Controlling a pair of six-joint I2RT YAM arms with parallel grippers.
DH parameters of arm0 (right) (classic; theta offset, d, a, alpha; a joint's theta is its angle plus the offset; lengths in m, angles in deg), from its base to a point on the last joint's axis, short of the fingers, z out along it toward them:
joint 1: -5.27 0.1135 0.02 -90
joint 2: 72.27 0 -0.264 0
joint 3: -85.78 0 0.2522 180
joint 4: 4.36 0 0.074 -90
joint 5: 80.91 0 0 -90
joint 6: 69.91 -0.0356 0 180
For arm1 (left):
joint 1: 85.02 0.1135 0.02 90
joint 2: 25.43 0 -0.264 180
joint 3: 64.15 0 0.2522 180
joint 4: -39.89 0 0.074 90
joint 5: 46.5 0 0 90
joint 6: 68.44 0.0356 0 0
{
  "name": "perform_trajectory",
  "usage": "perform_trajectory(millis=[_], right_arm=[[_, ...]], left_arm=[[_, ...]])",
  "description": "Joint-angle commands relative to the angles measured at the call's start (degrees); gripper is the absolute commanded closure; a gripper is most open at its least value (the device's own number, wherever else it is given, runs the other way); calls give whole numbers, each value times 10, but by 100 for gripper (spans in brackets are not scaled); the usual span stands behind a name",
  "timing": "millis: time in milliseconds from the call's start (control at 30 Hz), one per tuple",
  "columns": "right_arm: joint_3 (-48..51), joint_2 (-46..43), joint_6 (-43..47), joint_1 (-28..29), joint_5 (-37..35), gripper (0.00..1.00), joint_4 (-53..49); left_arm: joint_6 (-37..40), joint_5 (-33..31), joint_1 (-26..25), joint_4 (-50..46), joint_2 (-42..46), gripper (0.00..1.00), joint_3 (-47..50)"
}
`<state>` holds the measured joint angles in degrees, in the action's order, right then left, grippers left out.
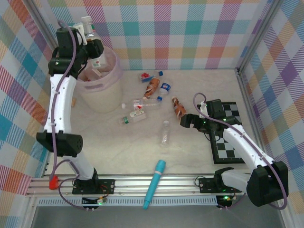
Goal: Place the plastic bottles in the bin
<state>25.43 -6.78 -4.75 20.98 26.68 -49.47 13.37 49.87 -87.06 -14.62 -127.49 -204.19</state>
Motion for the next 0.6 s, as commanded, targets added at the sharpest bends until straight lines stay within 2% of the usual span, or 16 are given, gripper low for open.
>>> perform_trajectory(millis=[0,367,567], right_arm=[[7,-14,2,-3,2,2,-14],[14,-12,9,-3,-7,2,-19],[19,-7,3,-3,-1,2,-9]], left_arm=[[22,-22,11,-53,-53,66,-45],[59,-7,24,-158,-125,64,-60],[50,30,38,-134,-114,59,30]])
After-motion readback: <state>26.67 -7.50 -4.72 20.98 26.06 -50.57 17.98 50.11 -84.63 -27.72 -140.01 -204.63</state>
